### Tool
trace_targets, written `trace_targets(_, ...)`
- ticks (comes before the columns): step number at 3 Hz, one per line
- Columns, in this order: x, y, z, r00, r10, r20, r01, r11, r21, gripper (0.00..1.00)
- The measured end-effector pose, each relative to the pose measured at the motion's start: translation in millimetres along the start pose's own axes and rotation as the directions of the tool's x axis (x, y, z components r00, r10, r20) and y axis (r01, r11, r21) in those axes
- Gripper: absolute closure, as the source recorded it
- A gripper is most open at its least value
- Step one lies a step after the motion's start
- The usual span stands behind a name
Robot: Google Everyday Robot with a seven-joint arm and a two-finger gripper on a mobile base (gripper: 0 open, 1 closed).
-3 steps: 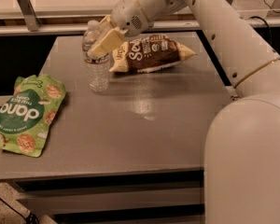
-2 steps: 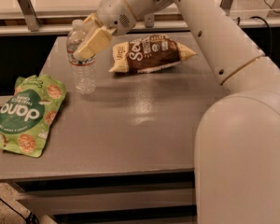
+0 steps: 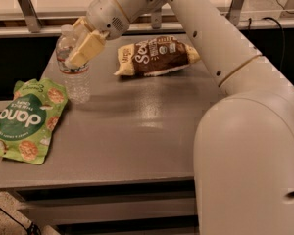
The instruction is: Move water bottle near green rice chip bag
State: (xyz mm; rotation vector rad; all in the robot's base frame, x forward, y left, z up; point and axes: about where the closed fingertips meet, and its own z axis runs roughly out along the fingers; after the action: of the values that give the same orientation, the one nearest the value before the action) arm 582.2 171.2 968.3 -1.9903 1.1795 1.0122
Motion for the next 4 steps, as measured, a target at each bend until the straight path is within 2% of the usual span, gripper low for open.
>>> trace_targets(1,-1.2,-2.2,3.3,1.0,-0.001,0.004,0.001,1.0,0.001,0.77)
trace_targets(4,-4.0,-7.3,11.8,1.0,-0.002,0.013,0.002,1.0,0.004,0.07)
